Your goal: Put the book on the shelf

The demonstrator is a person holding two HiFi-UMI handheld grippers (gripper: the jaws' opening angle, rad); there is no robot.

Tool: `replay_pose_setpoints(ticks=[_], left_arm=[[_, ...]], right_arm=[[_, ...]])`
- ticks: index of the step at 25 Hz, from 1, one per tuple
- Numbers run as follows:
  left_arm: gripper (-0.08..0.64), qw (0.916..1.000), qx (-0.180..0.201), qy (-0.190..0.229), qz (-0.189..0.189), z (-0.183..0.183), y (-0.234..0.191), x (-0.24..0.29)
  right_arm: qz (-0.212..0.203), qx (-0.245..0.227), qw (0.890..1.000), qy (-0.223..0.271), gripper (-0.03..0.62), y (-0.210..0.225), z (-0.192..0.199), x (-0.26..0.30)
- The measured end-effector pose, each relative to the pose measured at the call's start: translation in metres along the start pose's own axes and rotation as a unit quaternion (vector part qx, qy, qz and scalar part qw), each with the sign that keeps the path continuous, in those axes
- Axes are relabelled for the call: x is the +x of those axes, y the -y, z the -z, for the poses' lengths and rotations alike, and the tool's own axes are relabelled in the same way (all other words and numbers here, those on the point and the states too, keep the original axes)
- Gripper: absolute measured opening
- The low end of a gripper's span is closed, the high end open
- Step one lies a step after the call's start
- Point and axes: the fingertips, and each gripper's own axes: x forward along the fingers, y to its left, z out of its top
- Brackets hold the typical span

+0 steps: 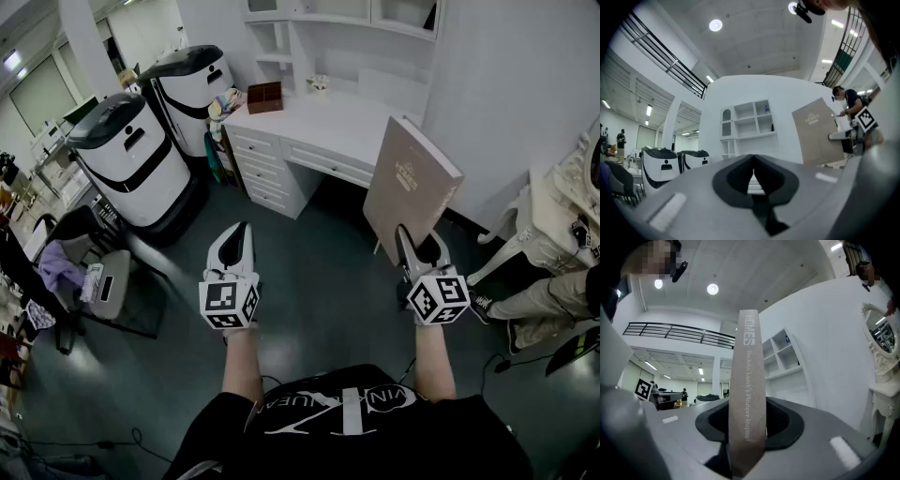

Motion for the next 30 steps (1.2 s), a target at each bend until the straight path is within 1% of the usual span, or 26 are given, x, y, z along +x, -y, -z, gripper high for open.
replay_pose_setpoints(ticks=[5,11,16,21,25,30], left_arm=[[0.000,1.0000,-0.009,-0.004,0.000,0.007,-0.015,0.008],[0.000,0.9992,-0.038,-0.016,0.000,0.025,-0.035,0.010],[0.000,0.9985,-0.042,-0.034,0.001,0.043,-0.041,0.007],[0.000,0.9980,-0.048,-0.040,0.005,0.051,-0.047,0.016],[0.000,0.9982,-0.045,-0.040,0.006,0.057,-0.058,0.030],[0.000,0.9983,-0.043,-0.039,-0.002,0.063,-0.086,0.068]], right_arm=[[0.008,0.010,1.000,-0.004,0.178,-0.004,0.009,0.012],[0.013,0.013,1.000,-0.014,0.176,-0.015,0.022,0.027],[0.010,0.012,0.999,-0.029,0.176,-0.021,0.036,0.030],[0.006,0.020,0.999,-0.039,0.178,-0.019,0.044,0.041],[0.004,0.016,0.999,-0.044,0.178,-0.017,0.051,0.065],[-0.005,0.020,0.999,-0.038,0.178,-0.012,0.056,0.117]])
